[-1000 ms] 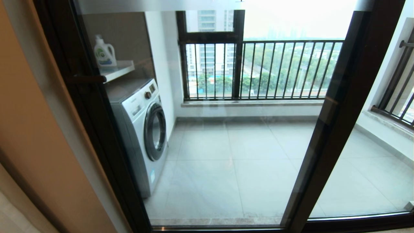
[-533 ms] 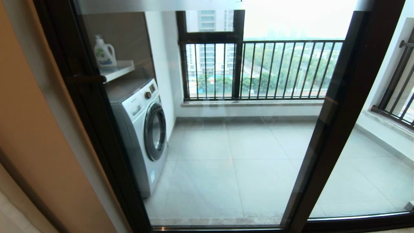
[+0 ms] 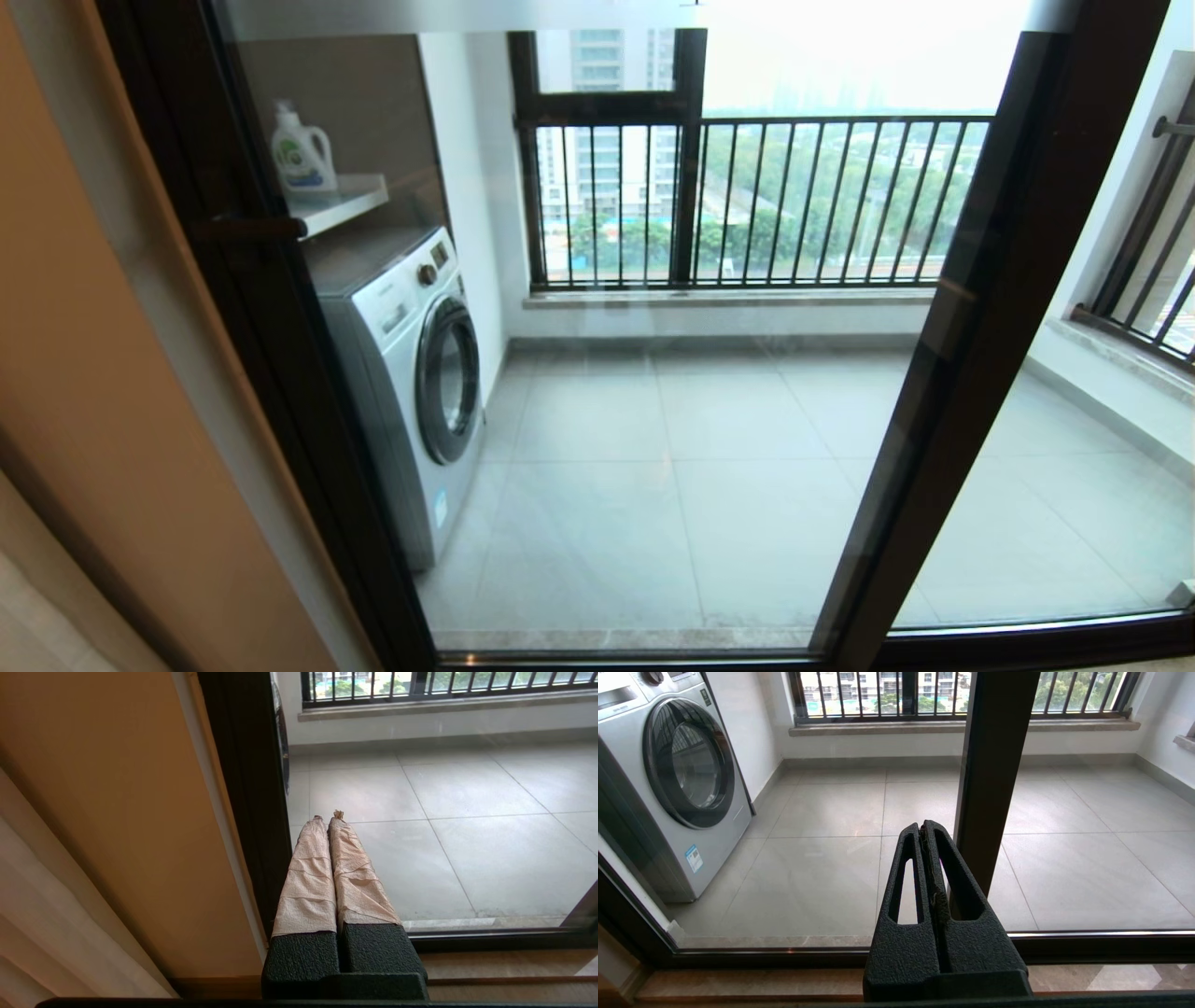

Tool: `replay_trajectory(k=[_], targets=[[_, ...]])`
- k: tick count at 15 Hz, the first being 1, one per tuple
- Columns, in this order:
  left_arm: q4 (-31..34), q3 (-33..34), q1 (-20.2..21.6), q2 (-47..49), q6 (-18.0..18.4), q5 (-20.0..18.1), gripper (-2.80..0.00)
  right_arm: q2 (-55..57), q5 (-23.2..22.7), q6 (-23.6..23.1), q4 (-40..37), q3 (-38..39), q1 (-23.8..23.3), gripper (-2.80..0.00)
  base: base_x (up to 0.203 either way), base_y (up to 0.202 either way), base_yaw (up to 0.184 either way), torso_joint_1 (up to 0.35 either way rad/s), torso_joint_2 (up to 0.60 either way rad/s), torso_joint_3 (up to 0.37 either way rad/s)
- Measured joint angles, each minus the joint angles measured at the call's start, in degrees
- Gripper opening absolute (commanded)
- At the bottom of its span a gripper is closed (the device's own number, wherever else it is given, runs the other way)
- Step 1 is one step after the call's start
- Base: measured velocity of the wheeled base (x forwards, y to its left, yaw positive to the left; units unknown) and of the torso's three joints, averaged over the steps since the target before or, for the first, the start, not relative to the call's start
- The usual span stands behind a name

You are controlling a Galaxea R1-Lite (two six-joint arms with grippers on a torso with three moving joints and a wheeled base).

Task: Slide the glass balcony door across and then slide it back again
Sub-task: Open the slid door

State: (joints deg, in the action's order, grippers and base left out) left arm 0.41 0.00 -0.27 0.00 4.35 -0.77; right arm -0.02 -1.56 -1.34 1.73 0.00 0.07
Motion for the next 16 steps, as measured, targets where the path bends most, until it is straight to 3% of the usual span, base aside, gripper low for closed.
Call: replay_trajectory(k=[4, 10, 13, 16], targets=[[-0.2, 0.0, 0.0, 0.0, -4.6, 0.8, -2.8, 0.0, 0.0, 0.0, 0.0, 0.0, 0.0, -2.8, 0.0, 0.0, 0.0, 0.0, 0.0, 0.0], [0.3, -1.4, 0.0, 0.1, -3.3, 0.2, -2.8, 0.0, 0.0, 0.0, 0.0, 0.0, 0.0, -2.8, 0.0, 0.0, 0.0, 0.0, 0.0, 0.0], [0.4, -10.3, 0.0, 4.8, -4.1, -2.1, -2.8, 0.0, 0.0, 0.0, 0.0, 0.0, 0.0, -2.8, 0.0, 0.0, 0.0, 0.0, 0.0, 0.0], [-3.3, -21.2, -0.1, 17.0, -6.2, -3.8, -2.8, 0.0, 0.0, 0.0, 0.0, 0.0, 0.0, -2.8, 0.0, 0.0, 0.0, 0.0, 0.0, 0.0]])
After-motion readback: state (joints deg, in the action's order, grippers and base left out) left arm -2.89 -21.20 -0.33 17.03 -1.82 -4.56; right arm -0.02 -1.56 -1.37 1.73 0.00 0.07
